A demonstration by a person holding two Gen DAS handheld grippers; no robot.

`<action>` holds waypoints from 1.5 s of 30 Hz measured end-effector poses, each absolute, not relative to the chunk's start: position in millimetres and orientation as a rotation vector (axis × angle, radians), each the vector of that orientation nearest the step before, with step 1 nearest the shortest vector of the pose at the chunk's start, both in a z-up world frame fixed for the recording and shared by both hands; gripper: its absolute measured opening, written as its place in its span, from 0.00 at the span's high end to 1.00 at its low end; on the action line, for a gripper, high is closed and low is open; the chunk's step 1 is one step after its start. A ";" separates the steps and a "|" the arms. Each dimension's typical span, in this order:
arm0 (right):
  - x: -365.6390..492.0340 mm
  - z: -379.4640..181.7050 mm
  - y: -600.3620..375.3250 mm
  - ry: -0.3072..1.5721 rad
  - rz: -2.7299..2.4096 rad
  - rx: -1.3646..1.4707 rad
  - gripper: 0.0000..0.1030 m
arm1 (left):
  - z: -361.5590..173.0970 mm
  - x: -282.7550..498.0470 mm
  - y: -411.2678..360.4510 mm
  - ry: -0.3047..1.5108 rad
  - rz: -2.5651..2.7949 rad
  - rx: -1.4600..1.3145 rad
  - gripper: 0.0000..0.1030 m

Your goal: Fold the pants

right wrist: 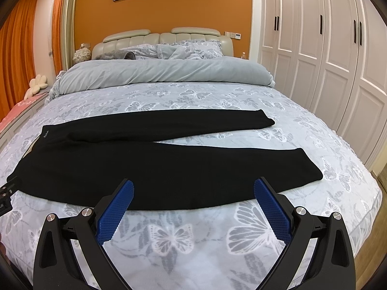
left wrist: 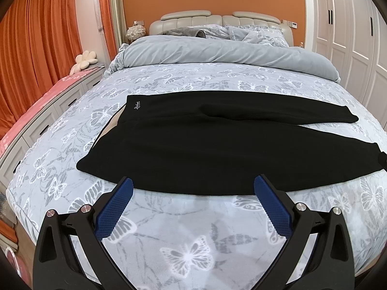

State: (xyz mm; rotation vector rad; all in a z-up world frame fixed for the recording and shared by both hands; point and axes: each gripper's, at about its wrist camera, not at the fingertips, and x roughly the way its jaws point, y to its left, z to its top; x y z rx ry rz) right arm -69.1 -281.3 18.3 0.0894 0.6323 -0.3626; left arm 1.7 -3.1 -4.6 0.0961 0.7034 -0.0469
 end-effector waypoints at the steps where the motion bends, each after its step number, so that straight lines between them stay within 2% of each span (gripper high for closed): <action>1: -69.6 18.4 -281.5 0.632 -0.362 0.089 0.05 | -4.9 1.9 -3.1 0.703 -0.046 0.096 0.05; 33: -59.6 4.4 -292.1 0.663 -0.361 0.098 0.05 | -19.2 13.4 -3.4 0.740 -0.058 0.097 0.05; 39: -33.7 13.9 -330.1 0.737 -0.319 0.123 0.05 | -22.5 33.5 3.2 0.766 -0.058 0.084 0.05; 45: 29.7 17.6 -412.7 0.813 -0.312 -0.007 0.05 | -10.4 76.4 23.3 0.783 -0.073 0.064 0.05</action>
